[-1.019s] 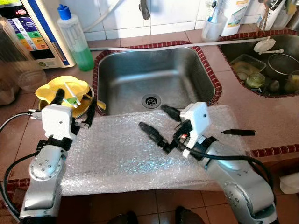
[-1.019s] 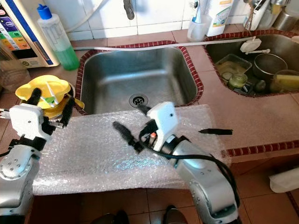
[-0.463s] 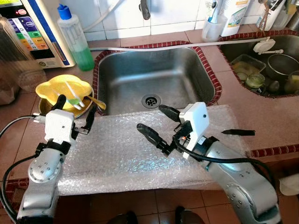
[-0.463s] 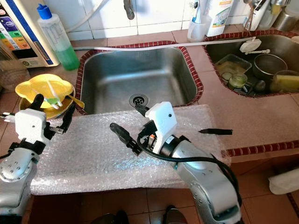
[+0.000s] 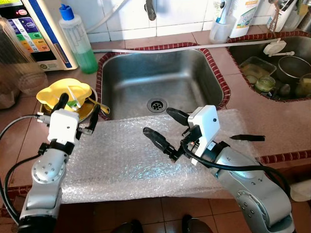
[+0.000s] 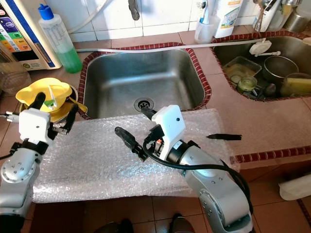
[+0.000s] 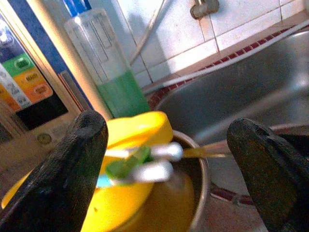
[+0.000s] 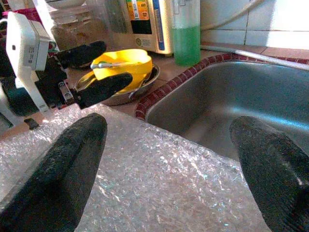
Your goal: Kitchen organization
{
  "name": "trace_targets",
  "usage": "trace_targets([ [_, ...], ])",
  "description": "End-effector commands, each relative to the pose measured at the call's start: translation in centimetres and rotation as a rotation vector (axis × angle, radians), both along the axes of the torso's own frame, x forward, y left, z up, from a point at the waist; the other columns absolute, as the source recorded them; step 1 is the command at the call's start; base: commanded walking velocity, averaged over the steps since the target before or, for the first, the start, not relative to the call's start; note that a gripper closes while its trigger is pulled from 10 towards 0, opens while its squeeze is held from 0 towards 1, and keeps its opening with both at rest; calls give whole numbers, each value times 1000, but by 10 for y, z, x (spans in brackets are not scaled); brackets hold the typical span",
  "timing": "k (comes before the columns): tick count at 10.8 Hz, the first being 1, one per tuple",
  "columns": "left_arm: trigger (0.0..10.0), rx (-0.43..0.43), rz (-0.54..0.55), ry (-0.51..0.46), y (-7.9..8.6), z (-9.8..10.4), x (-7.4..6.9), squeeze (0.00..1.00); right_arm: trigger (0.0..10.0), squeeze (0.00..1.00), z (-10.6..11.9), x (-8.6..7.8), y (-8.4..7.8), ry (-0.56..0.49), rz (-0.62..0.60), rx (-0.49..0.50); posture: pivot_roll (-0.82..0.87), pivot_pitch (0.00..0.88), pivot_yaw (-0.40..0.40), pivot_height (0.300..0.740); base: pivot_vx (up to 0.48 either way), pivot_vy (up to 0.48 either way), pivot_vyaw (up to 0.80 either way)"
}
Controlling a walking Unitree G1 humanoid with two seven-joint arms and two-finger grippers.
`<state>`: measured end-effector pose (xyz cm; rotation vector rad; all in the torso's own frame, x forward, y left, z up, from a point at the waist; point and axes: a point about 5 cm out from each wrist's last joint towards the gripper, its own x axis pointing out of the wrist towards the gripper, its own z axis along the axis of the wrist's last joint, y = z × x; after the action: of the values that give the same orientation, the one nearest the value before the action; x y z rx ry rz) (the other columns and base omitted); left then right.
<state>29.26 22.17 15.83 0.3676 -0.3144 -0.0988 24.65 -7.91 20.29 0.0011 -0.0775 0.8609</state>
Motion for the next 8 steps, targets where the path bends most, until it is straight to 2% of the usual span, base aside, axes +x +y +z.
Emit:
trace_targets([
  [1, 8980, 21, 20, -1, 7, 0, 0, 0, 10000, 0, 7, -1, 1, -26, 7, 8, -225, 207, 70, 740, 0, 0, 0],
  [2, 1216, 24, 31, -8, 10, 2, 1, 0, 10000, 0, 7, 1, 1, -31, 11, 5, -218, 203, 70, 740, 0, 0, 0],
  [3, 0, 26, 30, -12, 10, 3, 1, 0, 10000, 0, 7, 2, 2, -30, 16, 3, -216, 204, 71, 740, 0, 0, 0],
  [8, 0, 51, 23, -15, 15, 3, -1, 0, 10000, 0, 6, 3, 4, -26, 34, 3, -203, 201, 77, 740, 0, 0, 0],
])
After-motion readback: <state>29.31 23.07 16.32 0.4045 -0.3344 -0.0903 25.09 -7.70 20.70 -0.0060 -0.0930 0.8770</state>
